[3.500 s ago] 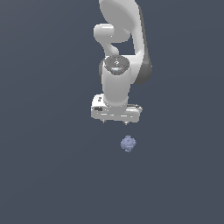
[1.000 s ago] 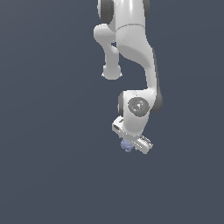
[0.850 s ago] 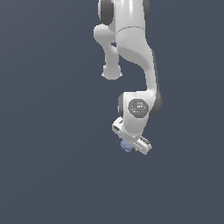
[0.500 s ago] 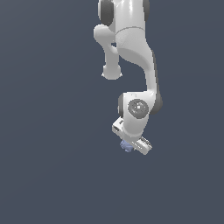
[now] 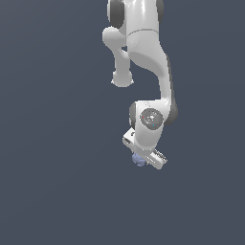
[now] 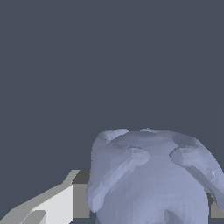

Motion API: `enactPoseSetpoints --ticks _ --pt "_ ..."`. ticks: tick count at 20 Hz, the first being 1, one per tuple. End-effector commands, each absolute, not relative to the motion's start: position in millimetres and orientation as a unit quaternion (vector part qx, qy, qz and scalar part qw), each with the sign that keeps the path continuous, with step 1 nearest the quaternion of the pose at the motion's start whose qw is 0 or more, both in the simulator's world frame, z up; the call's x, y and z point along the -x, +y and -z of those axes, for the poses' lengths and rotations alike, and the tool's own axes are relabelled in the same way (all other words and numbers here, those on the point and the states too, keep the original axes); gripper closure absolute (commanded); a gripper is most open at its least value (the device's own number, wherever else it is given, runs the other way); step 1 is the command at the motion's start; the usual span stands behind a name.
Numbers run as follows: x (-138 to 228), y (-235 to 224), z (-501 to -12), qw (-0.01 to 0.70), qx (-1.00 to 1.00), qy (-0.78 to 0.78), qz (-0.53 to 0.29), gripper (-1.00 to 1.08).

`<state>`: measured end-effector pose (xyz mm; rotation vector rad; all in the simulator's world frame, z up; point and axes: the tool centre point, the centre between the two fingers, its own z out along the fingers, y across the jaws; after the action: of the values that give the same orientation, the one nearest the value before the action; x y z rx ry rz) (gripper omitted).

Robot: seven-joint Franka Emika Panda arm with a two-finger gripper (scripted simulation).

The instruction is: Pick up the object and move it to a goal position.

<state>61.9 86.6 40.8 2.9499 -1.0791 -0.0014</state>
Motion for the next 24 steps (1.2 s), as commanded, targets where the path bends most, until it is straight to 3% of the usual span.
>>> enactPoseSetpoints --ticks 1,24 --pt "-64.6 88.5 -44.8 0.000 -0.939 -0.343 0.000 1.08" --pt "-126.1 127.4 -125.3 0.000 -0.939 -0.344 0.000 1.08"
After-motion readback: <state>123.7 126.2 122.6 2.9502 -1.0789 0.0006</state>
